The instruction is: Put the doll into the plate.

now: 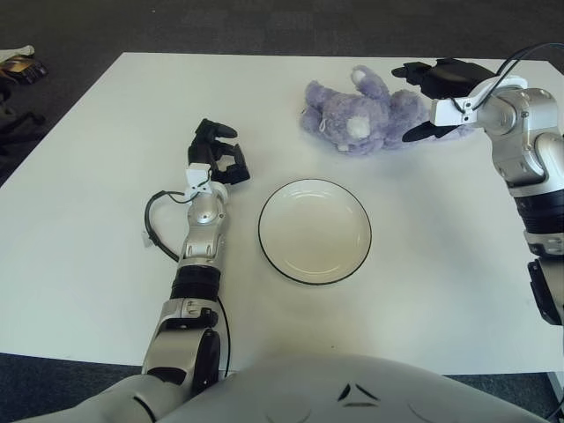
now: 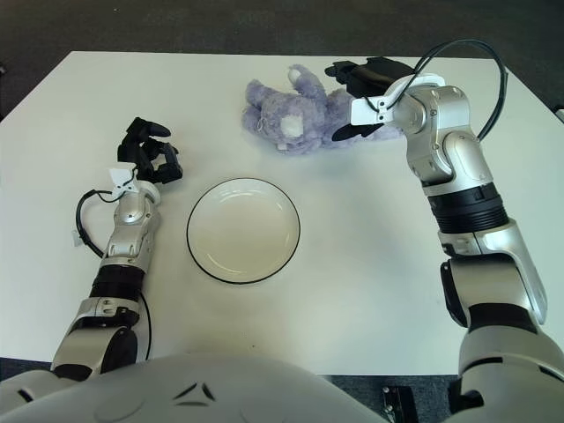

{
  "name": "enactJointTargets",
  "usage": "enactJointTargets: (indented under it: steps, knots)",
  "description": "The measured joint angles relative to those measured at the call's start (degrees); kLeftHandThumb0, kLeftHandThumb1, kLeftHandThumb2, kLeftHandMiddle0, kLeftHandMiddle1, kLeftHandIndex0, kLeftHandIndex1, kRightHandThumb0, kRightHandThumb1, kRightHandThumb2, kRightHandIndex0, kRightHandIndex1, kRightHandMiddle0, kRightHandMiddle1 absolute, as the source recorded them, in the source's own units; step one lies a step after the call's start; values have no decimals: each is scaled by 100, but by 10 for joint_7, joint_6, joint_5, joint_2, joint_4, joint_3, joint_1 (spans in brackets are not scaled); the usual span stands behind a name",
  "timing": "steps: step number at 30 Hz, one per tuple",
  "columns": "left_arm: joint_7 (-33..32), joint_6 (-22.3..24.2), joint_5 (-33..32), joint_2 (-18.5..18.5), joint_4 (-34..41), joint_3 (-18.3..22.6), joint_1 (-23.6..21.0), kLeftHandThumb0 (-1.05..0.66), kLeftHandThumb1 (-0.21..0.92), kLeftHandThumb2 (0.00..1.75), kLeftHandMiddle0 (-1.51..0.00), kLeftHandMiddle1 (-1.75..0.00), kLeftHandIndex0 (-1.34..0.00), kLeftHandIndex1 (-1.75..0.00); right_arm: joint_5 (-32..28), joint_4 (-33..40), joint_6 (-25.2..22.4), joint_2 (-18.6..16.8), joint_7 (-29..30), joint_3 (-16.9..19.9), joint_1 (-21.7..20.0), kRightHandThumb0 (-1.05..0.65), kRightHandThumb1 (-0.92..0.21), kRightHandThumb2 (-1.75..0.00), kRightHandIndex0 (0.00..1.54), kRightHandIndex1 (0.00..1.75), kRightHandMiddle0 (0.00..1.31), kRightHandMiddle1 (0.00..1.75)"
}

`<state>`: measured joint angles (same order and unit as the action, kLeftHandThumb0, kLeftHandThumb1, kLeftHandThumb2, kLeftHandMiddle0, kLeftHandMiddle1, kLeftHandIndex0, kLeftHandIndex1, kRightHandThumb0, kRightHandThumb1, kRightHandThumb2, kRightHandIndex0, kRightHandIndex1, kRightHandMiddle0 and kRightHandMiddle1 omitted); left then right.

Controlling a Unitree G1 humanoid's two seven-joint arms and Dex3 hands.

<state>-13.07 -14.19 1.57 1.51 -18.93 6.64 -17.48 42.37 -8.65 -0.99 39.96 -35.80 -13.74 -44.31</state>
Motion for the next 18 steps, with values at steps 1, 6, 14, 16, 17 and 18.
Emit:
enactJointTargets:
  steps: [1, 6, 14, 16, 17, 18]
  knots:
    - [0, 0, 0, 0, 0, 0, 0, -1, 22, 144, -57, -175, -55, -175, -3, -5, 3, -1, 3, 0, -1, -105, -80, -34, 0, 105, 0, 21]
    - [-1, 0, 5, -1, 1, -1, 0, -1, 20, 146, -59, -175, -57, -175, -11, -26, 15, -6, 5, -6, -6, -105, -80, -32, 0, 75, 0, 21]
    - [-2, 0, 12, -2, 0, -3, 1, -1, 16, 150, -61, -175, -60, -175, -1, -61, 38, -6, 26, -24, -26, -105, -82, -29, 0, 38, 0, 15]
    - [-2, 0, 12, -2, -1, -3, 1, -1, 16, 151, -62, -175, -60, -175, 0, -72, 44, -6, 33, -26, -33, -105, -81, -28, 0, 35, 0, 15]
    - [-2, 0, 12, -2, -1, -3, 0, -1, 16, 151, -62, -175, -60, -175, 0, -76, 47, -6, 35, -27, -35, -105, -80, -28, 0, 33, 0, 16]
    - [-2, 0, 12, -2, -1, -3, 0, -1, 16, 150, -61, -175, -60, -175, 0, -81, 49, -6, 37, -28, -38, -105, -80, -27, 0, 32, 0, 16]
